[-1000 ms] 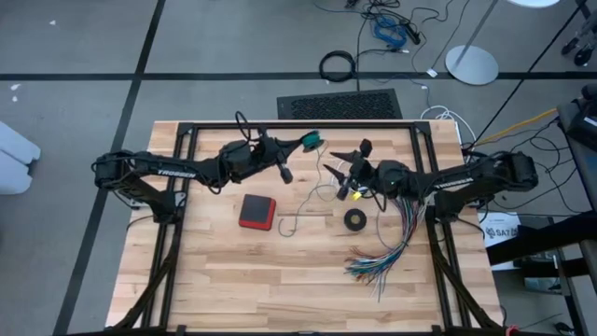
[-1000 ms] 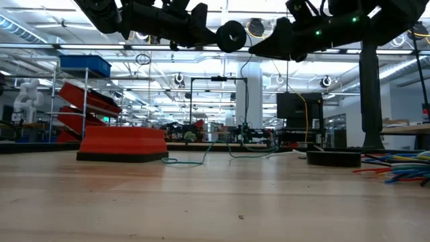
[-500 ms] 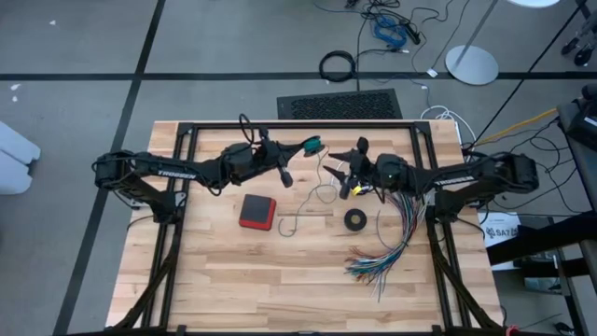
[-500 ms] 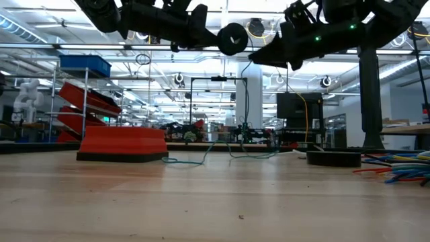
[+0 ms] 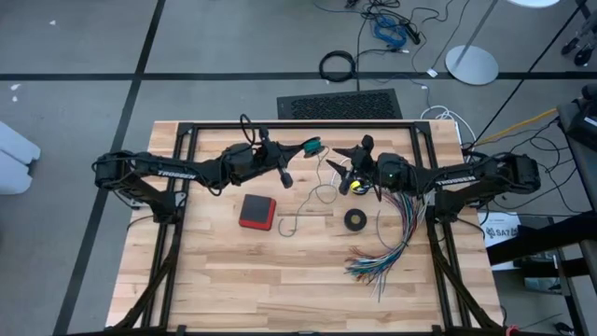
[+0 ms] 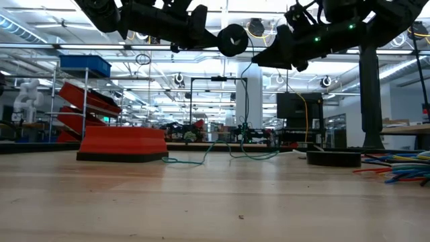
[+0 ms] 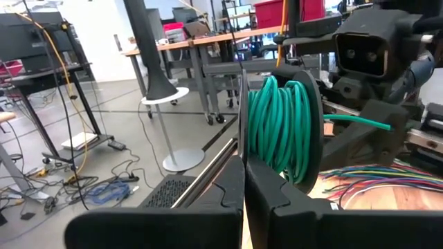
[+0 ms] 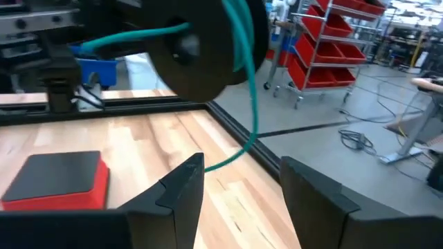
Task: Coiling cords
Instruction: Uncoil the green wire cable from the spool
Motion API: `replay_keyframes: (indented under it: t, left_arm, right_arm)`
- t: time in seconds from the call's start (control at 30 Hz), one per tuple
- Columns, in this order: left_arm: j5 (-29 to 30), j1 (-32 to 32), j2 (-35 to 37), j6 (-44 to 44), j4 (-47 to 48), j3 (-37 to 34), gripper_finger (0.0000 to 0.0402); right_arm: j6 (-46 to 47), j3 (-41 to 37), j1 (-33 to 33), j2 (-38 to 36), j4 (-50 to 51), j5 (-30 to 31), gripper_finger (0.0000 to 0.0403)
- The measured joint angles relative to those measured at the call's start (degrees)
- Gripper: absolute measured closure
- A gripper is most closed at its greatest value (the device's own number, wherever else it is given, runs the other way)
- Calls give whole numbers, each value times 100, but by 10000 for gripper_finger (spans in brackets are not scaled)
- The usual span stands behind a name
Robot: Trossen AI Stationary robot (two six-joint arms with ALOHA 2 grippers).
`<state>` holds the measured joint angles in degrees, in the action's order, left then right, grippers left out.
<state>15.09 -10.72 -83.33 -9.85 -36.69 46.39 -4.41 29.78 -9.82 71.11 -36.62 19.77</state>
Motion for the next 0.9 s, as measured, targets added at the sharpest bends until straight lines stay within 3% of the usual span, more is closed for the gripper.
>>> replay_keyframes:
  t: [0.33, 0.5, 0.7, 0.9]
  left_arm:
    - [-92, 26, 0, 57, -8, 0, 401]
    - [-96, 110, 0, 59, -33, 0, 402]
    - [-109, 149, 0, 59, -10, 0, 401]
    - [170, 101, 0, -103, 235, 0, 401]
  right_arm:
    - [79, 2, -40, 29, -281, -508, 246]
    - [79, 2, -47, 199, -363, -510, 293]
    - [141, 2, -77, 348, -585, -483, 385]
    - [90, 2, -7, 285, -739, -199, 401]
